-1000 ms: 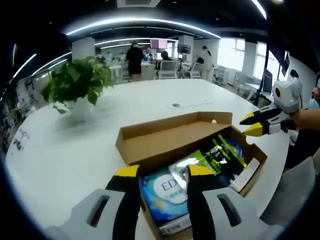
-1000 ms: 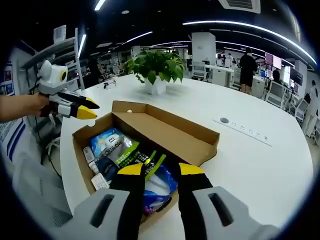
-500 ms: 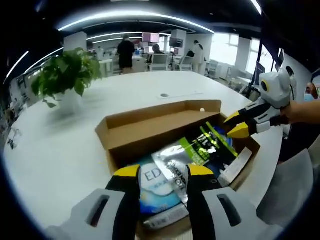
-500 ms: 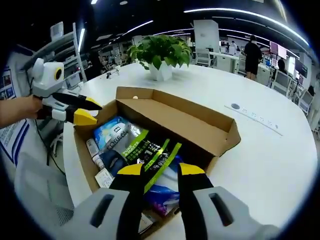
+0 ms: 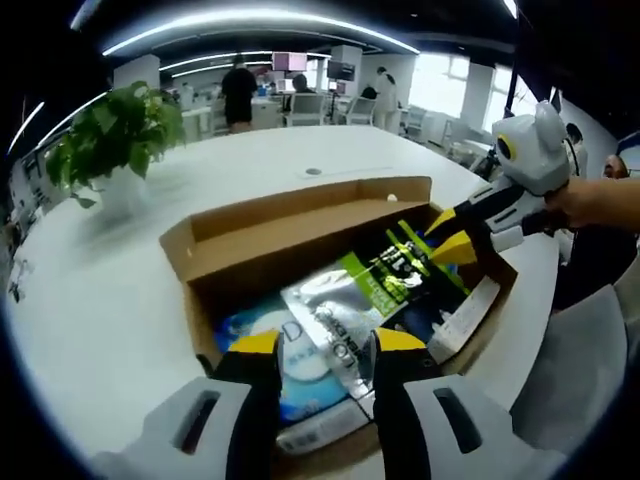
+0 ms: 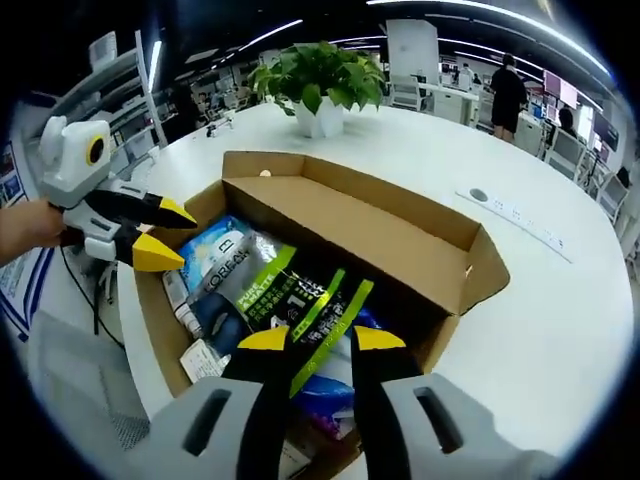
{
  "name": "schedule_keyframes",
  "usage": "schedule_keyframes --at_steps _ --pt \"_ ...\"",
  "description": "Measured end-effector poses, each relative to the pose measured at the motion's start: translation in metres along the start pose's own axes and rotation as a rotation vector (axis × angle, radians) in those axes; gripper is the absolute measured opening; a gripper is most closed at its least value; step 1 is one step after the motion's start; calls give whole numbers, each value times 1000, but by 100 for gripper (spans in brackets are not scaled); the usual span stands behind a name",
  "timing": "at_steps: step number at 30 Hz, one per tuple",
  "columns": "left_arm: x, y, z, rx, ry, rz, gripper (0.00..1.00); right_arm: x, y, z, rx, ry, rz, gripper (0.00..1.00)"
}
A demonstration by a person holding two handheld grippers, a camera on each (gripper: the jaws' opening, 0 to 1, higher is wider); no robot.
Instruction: Operate the shoe box by opening the lid, removing the specified soft item, and placing it in the target area until the item is outside and the box remains undamaged.
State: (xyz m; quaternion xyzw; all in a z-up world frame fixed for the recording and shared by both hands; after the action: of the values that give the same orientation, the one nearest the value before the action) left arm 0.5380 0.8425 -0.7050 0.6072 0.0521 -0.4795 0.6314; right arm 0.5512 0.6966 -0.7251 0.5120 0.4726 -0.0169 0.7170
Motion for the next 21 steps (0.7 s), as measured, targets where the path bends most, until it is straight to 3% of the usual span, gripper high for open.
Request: schedule_keyframes --at_steps 5,21 --pt "4 -5 -1 -11 -1 -34 29 7 -9 -1 -31 1 -27 14" --pt "14 -15 -7 -71 10 -92 30 9 -10 -1 -28 -3 -25 12"
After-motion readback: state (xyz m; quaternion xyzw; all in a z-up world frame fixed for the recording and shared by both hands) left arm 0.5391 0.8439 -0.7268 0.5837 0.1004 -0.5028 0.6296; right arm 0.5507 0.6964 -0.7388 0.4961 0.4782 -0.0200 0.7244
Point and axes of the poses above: the point that each gripper's makers call its tool centre point, and the gripper's own axes: x roughly forward along the fingers, z roughly to its right, y roughly out of its top, the point moved 1 cm from there along -x, roughly backward along the fingers, and after that the axes turned 12 degrees about -x, right-handed, at the moved point
